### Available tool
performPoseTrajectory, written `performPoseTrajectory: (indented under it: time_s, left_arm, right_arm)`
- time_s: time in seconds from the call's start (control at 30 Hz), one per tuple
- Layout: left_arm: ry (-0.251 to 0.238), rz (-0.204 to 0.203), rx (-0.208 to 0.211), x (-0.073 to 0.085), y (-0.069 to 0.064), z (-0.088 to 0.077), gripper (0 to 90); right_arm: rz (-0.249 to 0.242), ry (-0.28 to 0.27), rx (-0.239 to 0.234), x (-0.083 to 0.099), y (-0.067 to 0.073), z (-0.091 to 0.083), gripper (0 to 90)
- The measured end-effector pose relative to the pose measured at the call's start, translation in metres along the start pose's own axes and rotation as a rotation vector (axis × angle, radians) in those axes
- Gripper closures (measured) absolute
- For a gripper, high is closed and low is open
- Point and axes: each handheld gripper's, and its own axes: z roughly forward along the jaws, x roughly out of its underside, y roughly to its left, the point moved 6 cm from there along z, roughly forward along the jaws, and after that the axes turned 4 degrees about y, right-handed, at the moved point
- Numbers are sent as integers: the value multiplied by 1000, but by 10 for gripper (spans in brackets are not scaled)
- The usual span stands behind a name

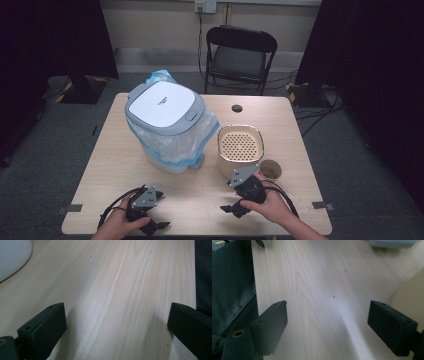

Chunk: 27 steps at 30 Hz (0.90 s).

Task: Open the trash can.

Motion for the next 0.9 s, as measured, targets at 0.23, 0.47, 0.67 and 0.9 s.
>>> performPoseTrajectory:
  time_s: [0.23, 0.47, 0.67, 0.9]
  left_arm:
    - [-1, 2, -1, 0, 0, 0, 15]
    - [-2, 1, 0, 0, 0, 0, 15]
    - [2, 2, 1, 0, 0, 0, 15]
    - [-1, 1, 0, 0, 0, 0, 15]
  right_arm:
    - [-13, -19, -13, -18, -4, -19, 161]
    - [-42, -33, -14, -36, -6, -34, 160]
    - [-69, -52, -20, -61, -10, -51, 159]
    - [-81, -62, -30, -79, -17, -61, 159]
